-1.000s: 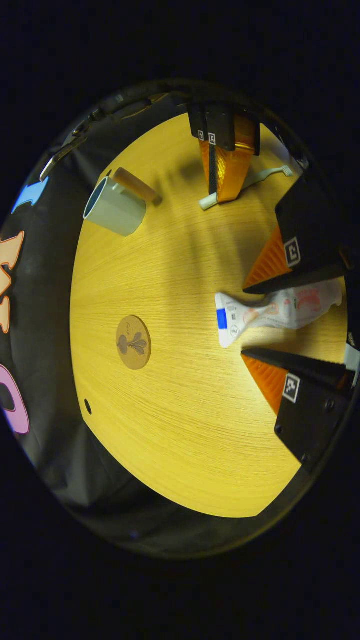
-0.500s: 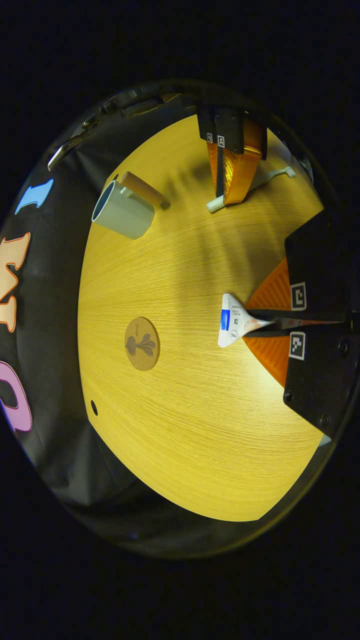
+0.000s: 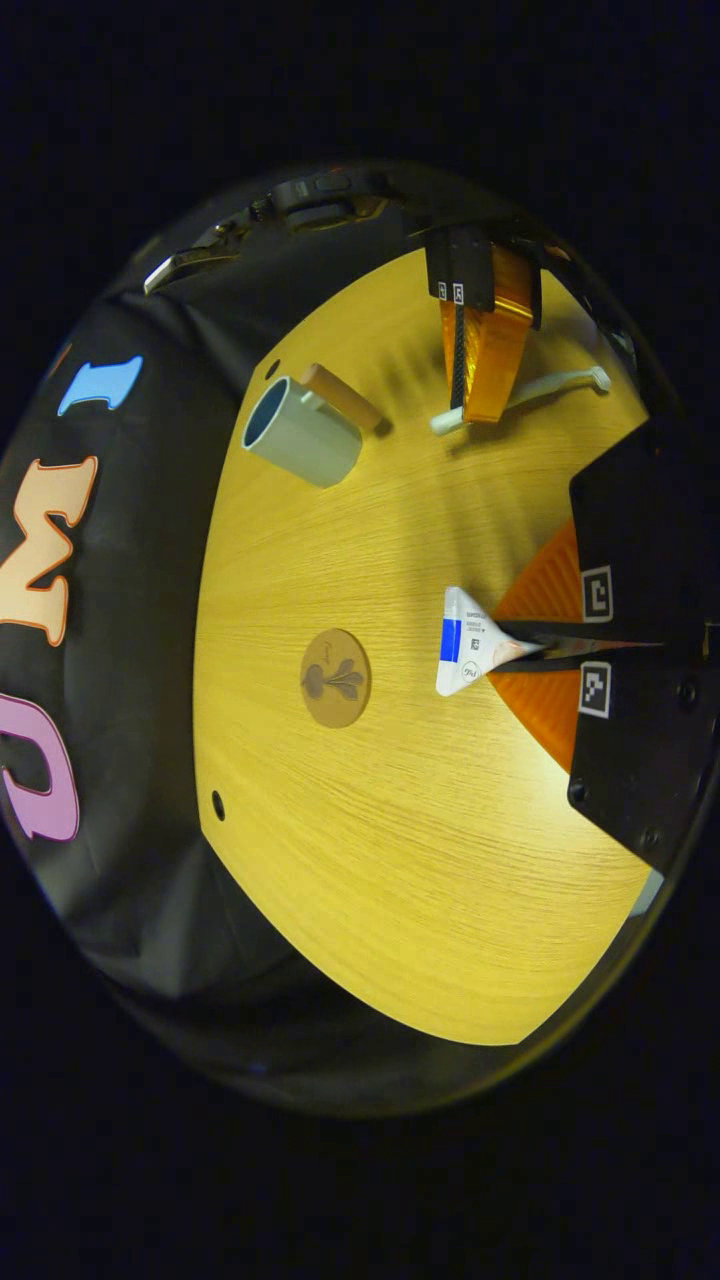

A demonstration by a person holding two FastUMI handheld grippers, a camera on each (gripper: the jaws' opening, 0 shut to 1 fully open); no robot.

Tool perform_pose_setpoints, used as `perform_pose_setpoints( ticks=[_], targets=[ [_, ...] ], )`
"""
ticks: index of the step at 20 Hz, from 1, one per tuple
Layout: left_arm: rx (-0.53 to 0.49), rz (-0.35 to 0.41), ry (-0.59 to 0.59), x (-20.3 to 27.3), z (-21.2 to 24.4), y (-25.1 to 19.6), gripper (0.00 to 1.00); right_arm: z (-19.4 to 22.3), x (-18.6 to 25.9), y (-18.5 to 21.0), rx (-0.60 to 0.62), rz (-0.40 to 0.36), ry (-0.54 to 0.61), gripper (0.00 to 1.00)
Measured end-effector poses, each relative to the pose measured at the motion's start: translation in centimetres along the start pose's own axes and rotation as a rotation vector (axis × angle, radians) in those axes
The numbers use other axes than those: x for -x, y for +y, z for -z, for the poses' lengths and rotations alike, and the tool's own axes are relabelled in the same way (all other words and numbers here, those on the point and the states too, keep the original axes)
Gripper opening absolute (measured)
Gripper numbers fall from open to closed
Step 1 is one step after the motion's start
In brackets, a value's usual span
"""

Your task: Put the toothbrush and toothpaste on the desktop into the cup, then pick up the cup and place it on the coaster on the desktop.

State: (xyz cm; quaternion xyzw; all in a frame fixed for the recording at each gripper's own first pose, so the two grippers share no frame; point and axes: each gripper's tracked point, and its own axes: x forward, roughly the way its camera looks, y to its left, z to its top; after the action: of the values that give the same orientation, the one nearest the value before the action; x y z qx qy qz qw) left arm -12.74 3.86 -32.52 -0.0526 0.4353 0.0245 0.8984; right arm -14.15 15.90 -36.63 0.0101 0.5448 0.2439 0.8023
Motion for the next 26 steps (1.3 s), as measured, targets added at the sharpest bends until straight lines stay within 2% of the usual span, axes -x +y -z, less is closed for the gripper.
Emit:
perform_pose_setpoints(
  ticks=[5,12,18,26],
  targets=[
    [-0.007,0.022,-0.066,1.3,-2.1,-0.4,0.0,-2.4,1.4,0.8,-0.004,-0.029,-0.088,0.07],
    [0.011,0.061,-0.164,2.6,-6.2,-1.9,0.0,-9.2,4.6,1.8,-0.006,-0.059,-0.28,0.07],
    [0.005,0.079,-0.219,4.1,-9.0,-2.4,0.0,-17.6,7.0,0.7,0.028,-0.012,-0.465,0.07],
    [-0.001,0.099,-0.246,5.4,-11.5,-3.2,0.0,-26.7,7.5,-3.6,-0.053,0.056,-0.647,0.07]
  ],
)
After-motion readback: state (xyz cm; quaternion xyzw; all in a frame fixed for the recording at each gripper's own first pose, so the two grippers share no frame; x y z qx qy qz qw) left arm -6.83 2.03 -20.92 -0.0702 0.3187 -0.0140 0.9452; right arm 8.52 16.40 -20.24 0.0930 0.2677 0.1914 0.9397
